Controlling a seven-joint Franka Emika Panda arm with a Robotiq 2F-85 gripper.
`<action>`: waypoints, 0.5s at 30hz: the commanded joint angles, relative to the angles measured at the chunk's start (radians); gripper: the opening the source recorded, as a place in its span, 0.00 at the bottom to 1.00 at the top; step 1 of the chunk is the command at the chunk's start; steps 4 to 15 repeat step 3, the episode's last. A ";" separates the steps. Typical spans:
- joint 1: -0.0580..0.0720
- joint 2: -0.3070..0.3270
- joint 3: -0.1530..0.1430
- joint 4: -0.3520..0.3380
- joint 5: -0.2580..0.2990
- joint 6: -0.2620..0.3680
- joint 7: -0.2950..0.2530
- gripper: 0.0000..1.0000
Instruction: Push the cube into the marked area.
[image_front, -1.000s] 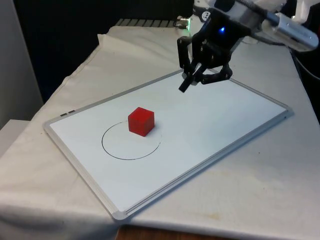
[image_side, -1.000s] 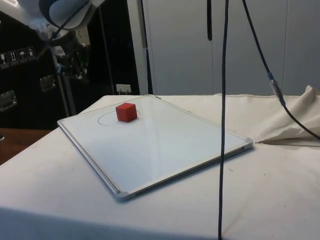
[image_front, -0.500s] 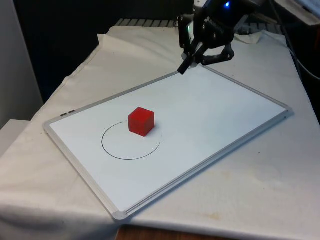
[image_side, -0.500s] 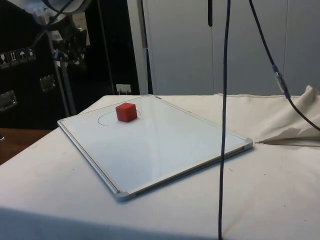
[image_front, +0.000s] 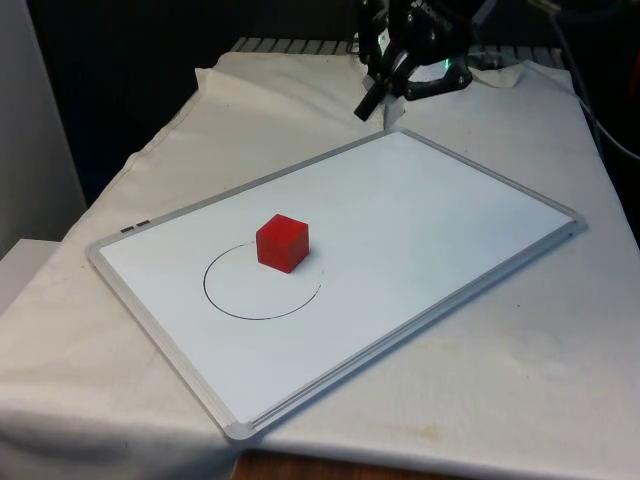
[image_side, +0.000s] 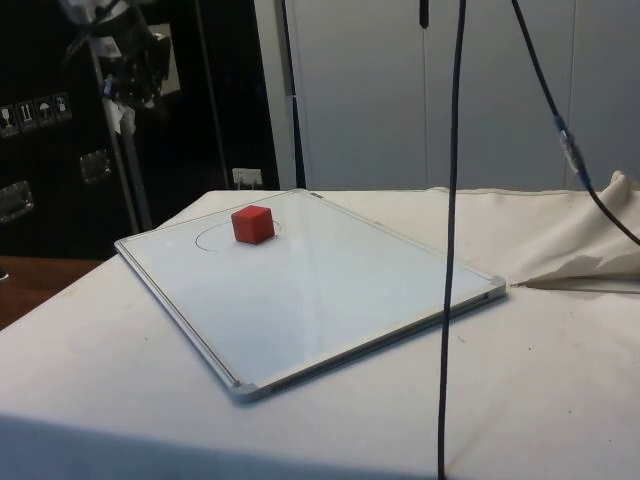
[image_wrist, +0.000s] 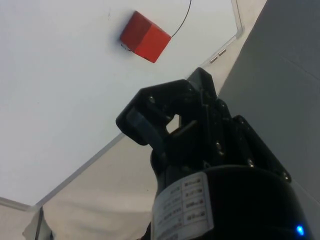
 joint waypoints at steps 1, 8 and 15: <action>-0.003 -0.002 0.003 -0.005 0.003 0.011 -0.001 0.00; -0.002 -0.002 0.002 -0.003 0.002 0.008 -0.001 0.00; -0.002 -0.002 0.002 -0.003 0.002 0.008 -0.001 0.00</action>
